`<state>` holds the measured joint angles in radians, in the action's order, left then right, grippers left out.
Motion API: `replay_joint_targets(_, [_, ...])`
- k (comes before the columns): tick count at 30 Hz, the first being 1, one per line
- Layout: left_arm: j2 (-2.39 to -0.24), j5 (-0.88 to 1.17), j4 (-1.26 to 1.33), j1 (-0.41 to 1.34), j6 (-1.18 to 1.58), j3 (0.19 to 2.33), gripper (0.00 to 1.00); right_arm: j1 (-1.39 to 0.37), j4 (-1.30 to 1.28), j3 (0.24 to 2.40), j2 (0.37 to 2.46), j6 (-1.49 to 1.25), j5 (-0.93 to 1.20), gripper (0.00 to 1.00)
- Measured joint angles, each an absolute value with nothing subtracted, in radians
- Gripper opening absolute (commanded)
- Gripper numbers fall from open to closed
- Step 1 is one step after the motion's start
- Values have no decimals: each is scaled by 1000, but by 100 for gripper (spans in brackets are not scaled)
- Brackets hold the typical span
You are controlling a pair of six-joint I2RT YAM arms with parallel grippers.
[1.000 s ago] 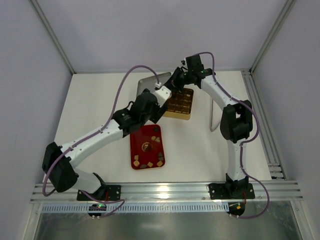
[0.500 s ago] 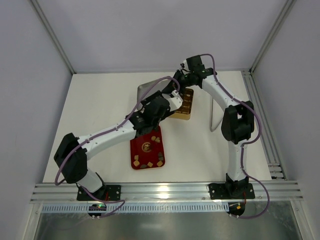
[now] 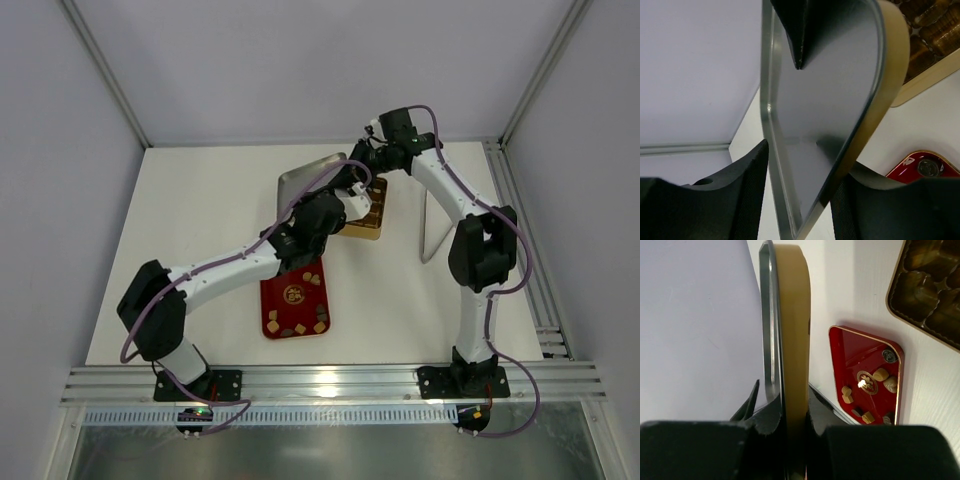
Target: Pack the chocolate
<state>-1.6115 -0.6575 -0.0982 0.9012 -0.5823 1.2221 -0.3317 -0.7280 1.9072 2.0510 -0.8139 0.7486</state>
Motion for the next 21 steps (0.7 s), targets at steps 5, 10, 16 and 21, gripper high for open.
replay_joint_targets(5, [-1623, -672, -53, 901, -599, 1210, 22, -332, -727, 1898, 2022, -815, 762, 4])
replay_joint_targets(10, [-1644, -687, -35, 919, -657, 1200, 0, -332, -716, 1889, 2017, -830, 764, 15])
replay_joint_targets(16, [-1645, -670, -17, 913, -649, 1208, 0, -324, -711, 1861, 1998, -817, 759, 62])
replay_joint_targets(21, [-1645, -628, -35, 906, -605, 1259, 0, -294, -614, 1751, 1893, -839, 731, 81])
